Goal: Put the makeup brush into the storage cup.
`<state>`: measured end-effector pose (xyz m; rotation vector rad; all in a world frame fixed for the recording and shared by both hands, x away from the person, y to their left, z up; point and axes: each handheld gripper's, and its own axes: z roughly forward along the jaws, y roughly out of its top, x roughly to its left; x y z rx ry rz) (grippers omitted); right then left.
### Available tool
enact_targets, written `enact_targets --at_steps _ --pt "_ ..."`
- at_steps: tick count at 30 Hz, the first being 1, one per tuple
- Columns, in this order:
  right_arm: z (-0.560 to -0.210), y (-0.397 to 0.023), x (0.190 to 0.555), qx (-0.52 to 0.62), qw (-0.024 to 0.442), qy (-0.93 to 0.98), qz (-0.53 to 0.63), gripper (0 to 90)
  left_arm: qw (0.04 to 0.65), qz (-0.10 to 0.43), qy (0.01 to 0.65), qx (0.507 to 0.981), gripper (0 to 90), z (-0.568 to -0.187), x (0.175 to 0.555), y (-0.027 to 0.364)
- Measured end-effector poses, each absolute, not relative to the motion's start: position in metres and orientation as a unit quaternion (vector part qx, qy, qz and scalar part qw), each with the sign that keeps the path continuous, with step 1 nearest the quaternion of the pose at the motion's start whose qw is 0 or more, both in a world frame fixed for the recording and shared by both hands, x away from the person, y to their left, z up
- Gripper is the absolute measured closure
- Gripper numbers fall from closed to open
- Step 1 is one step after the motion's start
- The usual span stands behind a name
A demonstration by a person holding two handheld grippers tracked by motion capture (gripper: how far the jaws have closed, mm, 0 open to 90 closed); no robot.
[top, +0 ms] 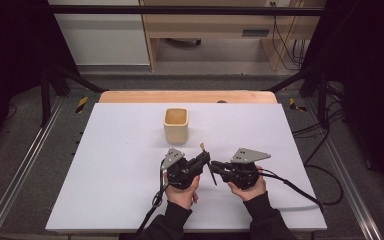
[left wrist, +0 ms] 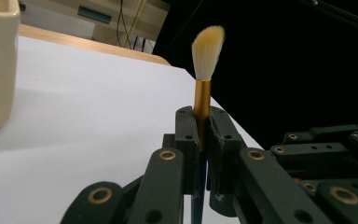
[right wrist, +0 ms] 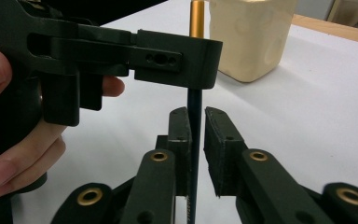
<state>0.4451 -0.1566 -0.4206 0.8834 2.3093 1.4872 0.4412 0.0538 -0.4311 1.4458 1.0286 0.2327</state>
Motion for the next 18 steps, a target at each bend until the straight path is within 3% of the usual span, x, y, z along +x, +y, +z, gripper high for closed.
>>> enact_targets --at_steps 6,18 --pt "-0.418 -0.159 0.444 0.308 0.136 0.790 0.513 70.1 0.621 0.113 0.441 0.638 82.8 -0.426 0.444 0.059" --pt "-0.412 -0.169 0.443 0.320 0.183 0.781 0.504 42.4 0.610 0.146 0.424 0.653 82.8 -0.403 0.453 0.084"
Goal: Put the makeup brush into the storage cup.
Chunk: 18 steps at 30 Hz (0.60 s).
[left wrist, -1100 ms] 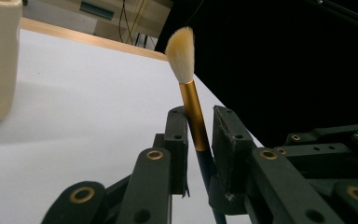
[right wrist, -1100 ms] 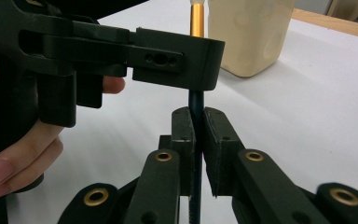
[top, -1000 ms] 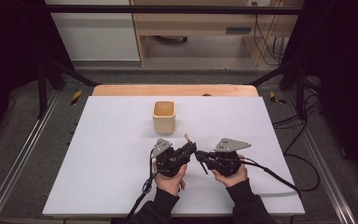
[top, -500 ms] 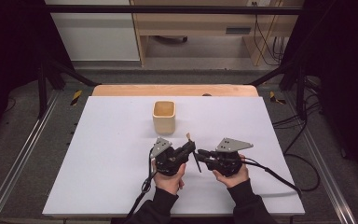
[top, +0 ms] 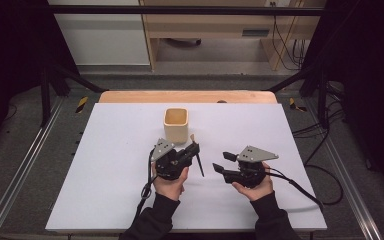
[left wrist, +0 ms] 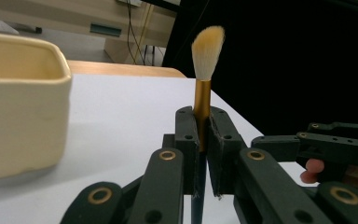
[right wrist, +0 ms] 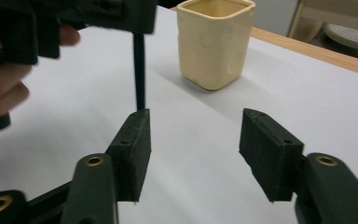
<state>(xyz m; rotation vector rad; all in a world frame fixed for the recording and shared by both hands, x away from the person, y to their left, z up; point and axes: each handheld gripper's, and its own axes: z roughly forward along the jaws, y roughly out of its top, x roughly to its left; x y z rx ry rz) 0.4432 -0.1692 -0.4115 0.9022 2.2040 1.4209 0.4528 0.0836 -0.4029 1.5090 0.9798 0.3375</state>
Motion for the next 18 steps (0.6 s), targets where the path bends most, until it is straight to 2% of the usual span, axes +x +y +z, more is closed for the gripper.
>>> enact_targets --at_steps 7,18 --pt "-0.413 -0.178 0.446 0.337 0.196 0.774 0.499 28.4 0.605 0.158 0.423 0.656 82.8 -0.392 0.459 0.099" --pt "-0.414 -0.204 0.450 0.378 0.222 0.748 0.498 16.5 0.602 0.174 0.416 0.659 82.7 -0.379 0.465 0.125"
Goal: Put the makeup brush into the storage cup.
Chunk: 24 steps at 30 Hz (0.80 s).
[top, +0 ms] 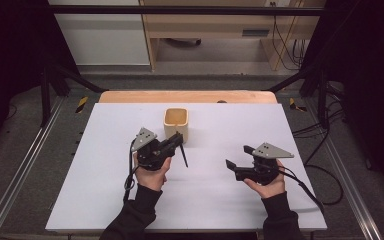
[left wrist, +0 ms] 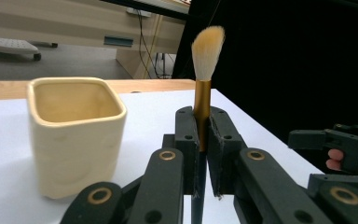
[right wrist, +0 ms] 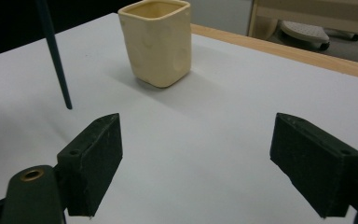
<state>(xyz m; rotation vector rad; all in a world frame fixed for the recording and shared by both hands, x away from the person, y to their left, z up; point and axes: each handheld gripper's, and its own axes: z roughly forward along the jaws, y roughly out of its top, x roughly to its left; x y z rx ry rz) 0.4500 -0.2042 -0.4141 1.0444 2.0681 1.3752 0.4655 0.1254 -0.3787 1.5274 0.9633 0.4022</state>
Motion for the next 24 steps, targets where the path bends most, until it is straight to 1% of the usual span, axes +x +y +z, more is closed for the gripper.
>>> enact_targets --at_steps 10,24 --pt "-0.414 -0.211 0.450 0.392 0.240 0.746 0.482 12.5 0.592 0.187 0.412 0.667 82.7 -0.366 0.474 0.145" --pt "-0.420 -0.221 0.454 0.416 0.249 0.741 0.465 9.0 0.583 0.200 0.410 0.672 82.7 -0.351 0.486 0.151"
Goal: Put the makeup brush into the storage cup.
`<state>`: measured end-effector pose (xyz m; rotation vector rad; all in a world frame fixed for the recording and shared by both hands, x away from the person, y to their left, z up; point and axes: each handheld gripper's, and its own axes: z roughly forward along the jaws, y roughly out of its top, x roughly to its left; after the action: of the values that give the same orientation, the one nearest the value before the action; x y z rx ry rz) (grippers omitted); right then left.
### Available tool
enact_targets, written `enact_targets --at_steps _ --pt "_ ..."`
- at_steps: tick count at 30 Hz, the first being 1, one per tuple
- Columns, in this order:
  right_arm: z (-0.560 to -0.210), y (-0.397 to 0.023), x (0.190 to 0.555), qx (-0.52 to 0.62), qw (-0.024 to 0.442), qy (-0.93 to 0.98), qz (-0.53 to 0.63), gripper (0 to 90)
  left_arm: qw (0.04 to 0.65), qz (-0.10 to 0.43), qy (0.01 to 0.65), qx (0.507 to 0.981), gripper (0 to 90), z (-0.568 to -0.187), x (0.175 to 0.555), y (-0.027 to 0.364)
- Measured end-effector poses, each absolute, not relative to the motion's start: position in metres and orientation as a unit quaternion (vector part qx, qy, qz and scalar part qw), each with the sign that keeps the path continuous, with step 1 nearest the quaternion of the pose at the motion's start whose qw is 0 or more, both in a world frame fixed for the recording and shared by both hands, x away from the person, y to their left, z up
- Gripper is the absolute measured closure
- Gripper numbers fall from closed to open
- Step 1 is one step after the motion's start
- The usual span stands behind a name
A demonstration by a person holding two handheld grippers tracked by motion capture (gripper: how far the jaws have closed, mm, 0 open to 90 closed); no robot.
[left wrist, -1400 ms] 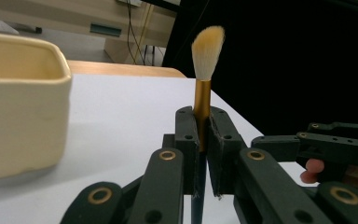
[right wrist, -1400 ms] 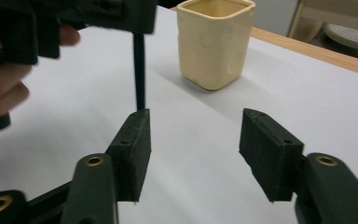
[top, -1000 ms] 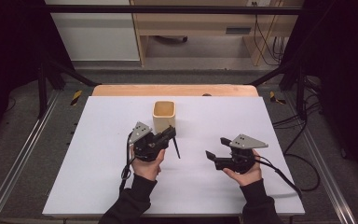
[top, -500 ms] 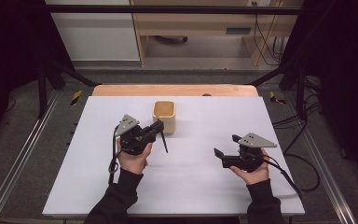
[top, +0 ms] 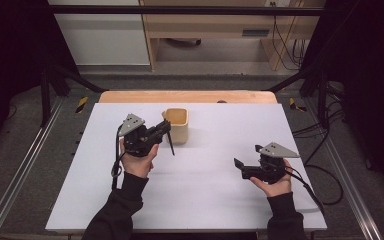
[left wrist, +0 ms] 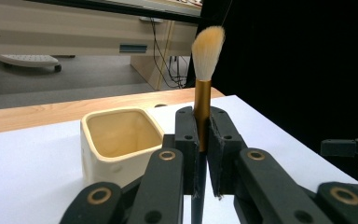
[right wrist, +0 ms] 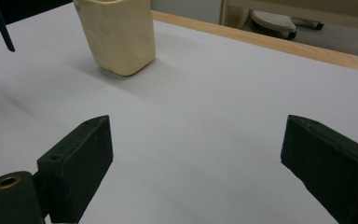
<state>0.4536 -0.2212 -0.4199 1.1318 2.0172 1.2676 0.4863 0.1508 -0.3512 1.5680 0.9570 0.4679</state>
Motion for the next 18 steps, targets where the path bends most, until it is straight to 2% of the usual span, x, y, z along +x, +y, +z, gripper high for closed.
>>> enact_targets --at_steps 18 --pt "-0.421 -0.221 0.454 0.420 0.256 0.741 0.457 6.1 0.580 0.226 0.403 0.671 82.7 -0.328 0.502 0.150"
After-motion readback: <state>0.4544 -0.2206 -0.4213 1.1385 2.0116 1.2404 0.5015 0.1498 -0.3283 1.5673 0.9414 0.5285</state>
